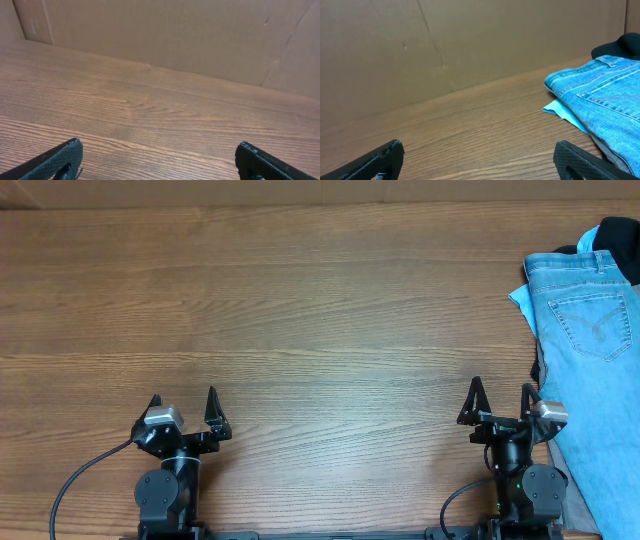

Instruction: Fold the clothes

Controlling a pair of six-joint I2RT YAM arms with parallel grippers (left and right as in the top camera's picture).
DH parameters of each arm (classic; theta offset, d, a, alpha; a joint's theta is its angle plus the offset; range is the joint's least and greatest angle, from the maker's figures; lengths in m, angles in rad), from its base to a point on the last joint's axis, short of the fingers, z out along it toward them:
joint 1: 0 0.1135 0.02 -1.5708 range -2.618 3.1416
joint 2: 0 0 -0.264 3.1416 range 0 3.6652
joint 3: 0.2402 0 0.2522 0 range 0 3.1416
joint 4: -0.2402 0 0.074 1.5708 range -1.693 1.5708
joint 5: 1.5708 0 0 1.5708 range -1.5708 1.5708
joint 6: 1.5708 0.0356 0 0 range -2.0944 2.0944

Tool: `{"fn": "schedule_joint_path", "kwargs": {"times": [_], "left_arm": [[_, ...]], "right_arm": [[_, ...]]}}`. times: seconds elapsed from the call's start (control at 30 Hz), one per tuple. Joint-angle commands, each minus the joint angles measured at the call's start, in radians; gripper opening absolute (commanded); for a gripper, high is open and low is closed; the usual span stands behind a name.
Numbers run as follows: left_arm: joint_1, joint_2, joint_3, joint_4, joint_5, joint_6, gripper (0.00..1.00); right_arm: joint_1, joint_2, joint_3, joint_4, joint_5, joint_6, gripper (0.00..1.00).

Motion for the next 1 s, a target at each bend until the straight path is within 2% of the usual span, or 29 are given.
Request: {"fn": "schedule_joint_path", "kwargs": {"times": [0.0,0.47,0.57,0.73,0.87,0.97], "left_arm": [[-0.006,0.0,-0.003,0.004,-0.012,0.023,1.0],[-0.006,0.0,-0.003,0.004,-0.012,0.023,1.0],[-0.006,0.0,-0.003,0.004,-0.012,0.023,1.0],[-0.006,0.0,-0.003,0.004,-0.012,0.023,1.0],[-0.006,0.0,-0.003,0.004,-0.012,0.023,1.0],[-0.006,0.0,-0.003,0.004,-0.012,0.023,1.0]], "right_arm": [[-0.006,-0.009,-0.01,0.006,-0.002,-0.004,1.0],[-0.006,-0.009,-0.01,0.017,-0.009,0.009,1.0],[-0.005,-0.009,-0.01,0.015,-0.114,0.115,1.0],[-0.005,-0.009,-0.01,0.045,-0.281,0.401,1.0],[-0.005,-0.009,-0.01,0.05,-0.305,0.581,1.0],[-0.005,-0.009,-0.01,0.12,-0.309,0.675,1.0]]}}
